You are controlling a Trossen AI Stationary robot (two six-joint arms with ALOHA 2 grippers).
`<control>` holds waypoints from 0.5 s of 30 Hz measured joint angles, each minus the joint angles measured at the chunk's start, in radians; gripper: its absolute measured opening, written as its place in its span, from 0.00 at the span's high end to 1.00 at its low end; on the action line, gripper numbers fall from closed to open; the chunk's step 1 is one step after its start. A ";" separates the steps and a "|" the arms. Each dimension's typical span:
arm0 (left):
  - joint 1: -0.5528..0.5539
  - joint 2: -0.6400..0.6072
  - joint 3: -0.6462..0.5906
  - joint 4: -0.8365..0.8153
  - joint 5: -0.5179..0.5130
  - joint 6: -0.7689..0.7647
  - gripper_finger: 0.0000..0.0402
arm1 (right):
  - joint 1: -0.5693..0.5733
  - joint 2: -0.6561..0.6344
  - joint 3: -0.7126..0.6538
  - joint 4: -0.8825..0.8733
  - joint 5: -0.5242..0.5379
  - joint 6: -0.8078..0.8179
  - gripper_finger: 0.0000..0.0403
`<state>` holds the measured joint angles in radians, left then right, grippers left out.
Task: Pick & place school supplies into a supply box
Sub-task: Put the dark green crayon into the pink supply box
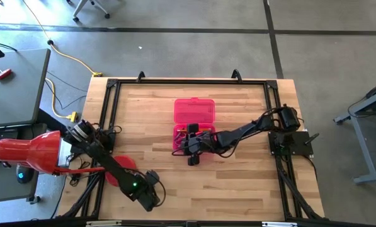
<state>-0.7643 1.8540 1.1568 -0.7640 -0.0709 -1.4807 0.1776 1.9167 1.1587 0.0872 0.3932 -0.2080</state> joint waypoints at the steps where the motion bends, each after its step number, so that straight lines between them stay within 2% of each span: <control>1: 0.001 0.006 0.001 0.004 -0.005 0.009 0.76 | 0.000 0.000 0.000 0.000 0.001 0.000 0.72; 8: 0.018 0.020 0.003 0.004 -0.007 0.068 0.78 | 0.002 0.000 0.000 0.000 -0.004 0.001 0.72; 15: 0.069 0.021 0.003 0.005 0.019 0.155 0.95 | 0.050 -0.052 0.000 -0.005 -0.008 0.005 0.72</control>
<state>-0.6948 1.8755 1.1600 -0.7591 -0.0521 -1.3253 0.2280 1.8646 1.1584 0.0823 0.3850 -0.2031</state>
